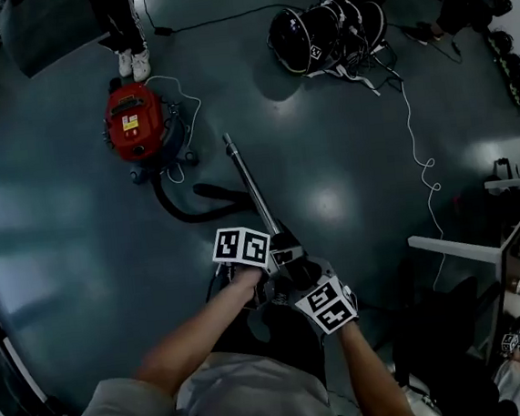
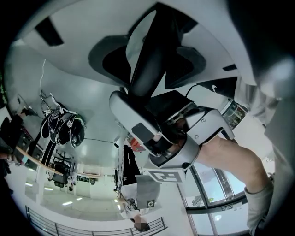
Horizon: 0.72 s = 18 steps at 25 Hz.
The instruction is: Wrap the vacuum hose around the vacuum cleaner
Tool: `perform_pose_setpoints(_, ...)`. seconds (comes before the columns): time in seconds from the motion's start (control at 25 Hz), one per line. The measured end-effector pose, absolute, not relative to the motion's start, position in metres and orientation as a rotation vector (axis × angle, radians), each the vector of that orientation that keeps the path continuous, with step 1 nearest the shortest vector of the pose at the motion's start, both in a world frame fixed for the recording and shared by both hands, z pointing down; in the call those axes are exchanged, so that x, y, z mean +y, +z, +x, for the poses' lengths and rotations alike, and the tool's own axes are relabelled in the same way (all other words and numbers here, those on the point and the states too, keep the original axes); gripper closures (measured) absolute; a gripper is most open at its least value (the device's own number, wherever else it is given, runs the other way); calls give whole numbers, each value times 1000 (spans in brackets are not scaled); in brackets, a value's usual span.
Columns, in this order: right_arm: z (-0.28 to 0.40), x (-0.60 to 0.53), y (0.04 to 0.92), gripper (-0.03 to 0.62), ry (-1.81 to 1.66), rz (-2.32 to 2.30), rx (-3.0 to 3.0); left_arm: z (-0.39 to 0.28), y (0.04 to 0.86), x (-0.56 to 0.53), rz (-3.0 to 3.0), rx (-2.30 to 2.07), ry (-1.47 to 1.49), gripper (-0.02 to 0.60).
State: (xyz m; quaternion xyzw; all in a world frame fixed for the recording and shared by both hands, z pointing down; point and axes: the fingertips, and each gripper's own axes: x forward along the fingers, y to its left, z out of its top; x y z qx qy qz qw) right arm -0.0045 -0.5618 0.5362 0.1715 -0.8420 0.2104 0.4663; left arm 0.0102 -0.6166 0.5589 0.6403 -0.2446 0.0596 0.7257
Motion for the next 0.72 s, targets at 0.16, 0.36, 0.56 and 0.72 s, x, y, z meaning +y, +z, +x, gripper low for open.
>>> perform_pose_setpoints(0.16,-6,-563,549,316,568,352,-2097,12,577,-628,1463,-520,178,325)
perform_pose_setpoints(0.36,12,-577,546,307,667,261,-2165,15,602,-644,1499,-517,222,325)
perform_pose_setpoints(0.56,54,-611,556,307,645,126,-2202,25,627,-634,1522,-487,310,331)
perform_pose_setpoints(0.72,88,-656,608,309,413,-67,-2131,48,638,-616,1565,-417,418,331)
